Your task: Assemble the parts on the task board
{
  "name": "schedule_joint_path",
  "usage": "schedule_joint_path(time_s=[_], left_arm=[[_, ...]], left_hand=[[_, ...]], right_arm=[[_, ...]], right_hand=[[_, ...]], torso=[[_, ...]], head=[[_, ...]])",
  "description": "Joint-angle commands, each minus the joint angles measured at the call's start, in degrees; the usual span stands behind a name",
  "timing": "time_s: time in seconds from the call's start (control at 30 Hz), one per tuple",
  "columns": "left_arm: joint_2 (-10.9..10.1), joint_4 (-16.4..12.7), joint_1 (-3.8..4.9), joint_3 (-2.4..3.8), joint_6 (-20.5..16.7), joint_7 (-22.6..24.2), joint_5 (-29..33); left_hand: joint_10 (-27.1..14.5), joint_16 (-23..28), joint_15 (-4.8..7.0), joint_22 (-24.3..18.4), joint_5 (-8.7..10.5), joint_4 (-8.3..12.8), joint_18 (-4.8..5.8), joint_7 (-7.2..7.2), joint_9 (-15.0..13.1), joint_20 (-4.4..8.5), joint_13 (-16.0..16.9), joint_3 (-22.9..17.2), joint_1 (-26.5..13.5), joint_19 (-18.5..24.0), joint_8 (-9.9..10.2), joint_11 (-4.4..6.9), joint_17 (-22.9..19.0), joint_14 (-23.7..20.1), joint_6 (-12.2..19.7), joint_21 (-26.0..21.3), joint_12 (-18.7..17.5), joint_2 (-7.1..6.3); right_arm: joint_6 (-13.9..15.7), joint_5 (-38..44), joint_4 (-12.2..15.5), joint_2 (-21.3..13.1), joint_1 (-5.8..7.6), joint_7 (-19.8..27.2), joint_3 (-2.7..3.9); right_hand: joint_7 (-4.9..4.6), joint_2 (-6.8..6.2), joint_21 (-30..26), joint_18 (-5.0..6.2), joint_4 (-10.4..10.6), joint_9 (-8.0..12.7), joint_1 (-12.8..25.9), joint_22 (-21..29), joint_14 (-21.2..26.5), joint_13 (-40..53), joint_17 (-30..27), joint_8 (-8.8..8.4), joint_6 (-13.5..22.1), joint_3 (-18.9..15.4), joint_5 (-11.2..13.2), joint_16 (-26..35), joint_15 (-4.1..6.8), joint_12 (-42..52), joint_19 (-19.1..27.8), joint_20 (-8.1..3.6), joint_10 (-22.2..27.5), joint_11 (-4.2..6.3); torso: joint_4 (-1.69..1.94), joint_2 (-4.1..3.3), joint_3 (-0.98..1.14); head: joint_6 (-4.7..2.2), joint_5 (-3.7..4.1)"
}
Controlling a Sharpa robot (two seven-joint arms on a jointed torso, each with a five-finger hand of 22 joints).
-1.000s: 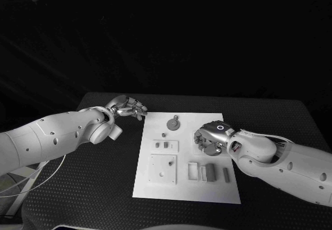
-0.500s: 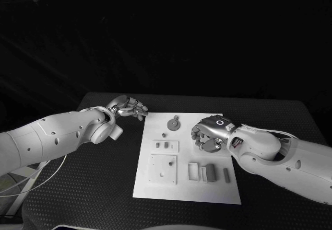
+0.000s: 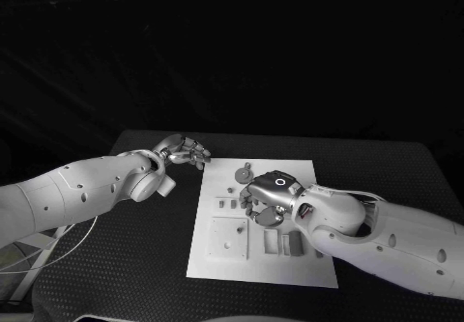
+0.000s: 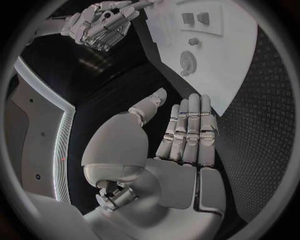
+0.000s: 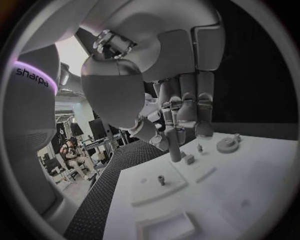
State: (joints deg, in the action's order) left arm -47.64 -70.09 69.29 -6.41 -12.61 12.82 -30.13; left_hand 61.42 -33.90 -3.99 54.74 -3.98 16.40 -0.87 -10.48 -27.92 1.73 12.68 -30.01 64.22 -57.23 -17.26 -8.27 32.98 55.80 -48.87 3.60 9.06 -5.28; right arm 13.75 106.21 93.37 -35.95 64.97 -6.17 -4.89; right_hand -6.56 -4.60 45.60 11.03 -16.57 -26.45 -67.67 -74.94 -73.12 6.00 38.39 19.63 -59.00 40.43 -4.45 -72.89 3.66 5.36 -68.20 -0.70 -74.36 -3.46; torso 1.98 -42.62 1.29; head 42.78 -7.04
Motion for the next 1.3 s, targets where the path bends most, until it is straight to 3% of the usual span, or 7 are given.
schedule_joint_path(time_s=[0.03, 0.23, 0.43, 0.6, 0.87, 1.03, 1.3], left_arm=[[0.1, -0.1, 0.06, 0.05, 0.5, 0.5, 0.3], [0.2, -0.1, 0.06, 0.05, 0.6, 0.5, 0.4], [0.2, -0.1, 0.06, 0.05, 0.6, 0.2, 0.4], [0.4, -0.2, 0.07, 0.06, 0.4, 0.4, 0.4], [0.8, -0.1, 0.07, 0.06, 0.5, 0.4, 0.4], [0.6, -0.1, 0.07, 0.06, 0.5, 0.4, 0.4], [0.6, -0.2, 0.07, 0.06, 0.5, 0.4, 0.4]], left_hand=[[-0.3, 0.3, -0.07, -0.1, 0.12, -0.1, -0.51, -0.07, 0.1, -0.12, -0.1, 0.3, -0.6, -0.1, -0.2, -0.01, 0.1, 0.3, 0.4, 0.3, 0.2, 0.16], [-0.3, 0.3, -0.07, -0.1, 0.12, -0.1, -0.51, -0.07, 0.1, -0.12, -0.1, 0.3, -0.6, -0.1, -0.2, -0.01, 0.1, 0.3, 0.4, 0.3, 0.2, 0.17], [-0.3, 0.4, -0.07, -0.1, 0.12, -0.1, -0.51, -0.07, 0.1, -0.12, -0.1, 0.3, -0.6, -0.1, -0.2, -0.01, 0.1, 0.3, 0.4, 0.3, 0.2, 0.18], [-0.4, 0.4, -0.07, -0.1, 0.12, -0.1, -0.51, -0.08, 0.1, -0.12, -0.1, 0.3, -0.6, -0.1, -0.2, -0.02, 0.1, 0.3, 0.4, 0.3, 0.3, 0.18], [-0.4, 0.4, -0.07, -0.1, 0.11, -0.1, -0.51, -0.08, 0.1, -0.12, -0.1, 0.3, -0.6, -0.1, -0.2, -0.01, 0.2, 0.3, 0.4, 0.3, 0.3, 0.19], [-0.4, 0.4, -0.07, -0.1, 0.11, -0.1, -0.51, -0.08, 0.1, -0.12, -0.1, 0.3, -0.6, -0.1, -0.2, -0.01, 0.2, 0.3, 0.4, 0.3, 0.3, 0.19], [-0.4, 0.5, -0.07, -0.1, 0.11, -0.1, -0.51, -0.08, 0.1, -0.12, -0.1, 0.3, -0.6, -0.1, -0.2, -0.02, 0.2, 0.3, 0.4, 0.3, 0.3, 0.19]], right_arm=[[-0.5, 0.1, -0.1, 1.6, -0.86, 1.3, -0.21], [-0.5, 0.5, -0.2, 4.4, -3.01, 1.9, -0.74], [-0.2, 1.1, -1.3, 5.9, -4.91, 2.3, -1.39], [0.3, 1.6, -2.9, 7.4, -6.51, 2.8, -1.43], [0.9, 2.3, -5.2, 8.4, -6.90, 3.2, -1.87], [1.4, 3.3, -5.7, 8.2, -6.94, 3.0, -1.89], [1.5, 3.5, -6.1, 8.1, -6.95, 3.0, -1.92]], right_hand=[[-0.03, 1.04, 0.3, 3.97, 0.0, -0.1, -0.5, -1.2, 0.0, 3.2, 0.1, 0.10, -0.2, 0.3, -0.2, -0.3, 0.54, 1.2, -0.6, -0.65, -4.2, 1.26], [-0.03, 1.09, 0.3, 3.97, -0.1, -0.1, -0.5, -1.2, 0.0, 3.3, 0.1, 0.09, -0.2, 0.3, -0.2, -0.3, 0.56, 1.2, -0.6, -0.67, -4.2, 1.27], [-0.04, 1.13, 0.3, 3.97, -0.1, -0.1, -0.6, -1.2, 0.0, 3.3, 0.1, 0.09, -0.2, 0.4, -0.2, -0.3, 0.57, 1.2, -0.6, -0.68, -4.2, 1.28], [-0.04, 1.13, 0.4, 3.97, -0.1, -0.1, -0.6, -1.2, 0.0, 3.3, 0.1, 0.08, -0.1, 0.4, -0.2, -0.3, 0.58, 1.2, -0.6, -0.69, -4.2, 1.29], [-0.03, 1.13, 0.4, 3.97, -0.1, -0.2, -0.6, -1.2, 0.0, 3.4, 0.1, 0.09, -0.1, 0.4, -0.2, -0.3, 0.60, 1.2, -0.6, -0.72, -4.2, 1.32], [-0.02, 1.11, 0.4, 3.97, -0.1, -0.2, -0.6, -1.2, 0.0, 3.4, 0.1, 0.10, -0.1, 0.4, -0.1, -0.3, 0.62, 1.2, -0.6, -0.74, -4.2, 1.33], [-0.01, 1.06, 0.5, 3.97, -0.1, -0.2, -0.7, -1.2, 0.0, 3.5, 0.2, 0.12, -0.2, 0.4, -0.1, -0.4, 0.64, 1.1, -0.6, -0.77, -4.3, 1.35]], torso=[[0.05, -0.01, 0.04], [0.17, 0.00, -0.05], [0.14, -0.08, 0.04], [0.04, -0.07, 0.08], [0.26, -0.02, -0.02], [0.07, -0.03, 0.04], [0.08, -0.05, -0.01]], head=[[0.02, -0.35], [-0.02, -0.37], [-0.04, -0.63], [0.14, -1.35], [0.70, -2.26], [0.79, -2.71], [0.85, -2.77]])
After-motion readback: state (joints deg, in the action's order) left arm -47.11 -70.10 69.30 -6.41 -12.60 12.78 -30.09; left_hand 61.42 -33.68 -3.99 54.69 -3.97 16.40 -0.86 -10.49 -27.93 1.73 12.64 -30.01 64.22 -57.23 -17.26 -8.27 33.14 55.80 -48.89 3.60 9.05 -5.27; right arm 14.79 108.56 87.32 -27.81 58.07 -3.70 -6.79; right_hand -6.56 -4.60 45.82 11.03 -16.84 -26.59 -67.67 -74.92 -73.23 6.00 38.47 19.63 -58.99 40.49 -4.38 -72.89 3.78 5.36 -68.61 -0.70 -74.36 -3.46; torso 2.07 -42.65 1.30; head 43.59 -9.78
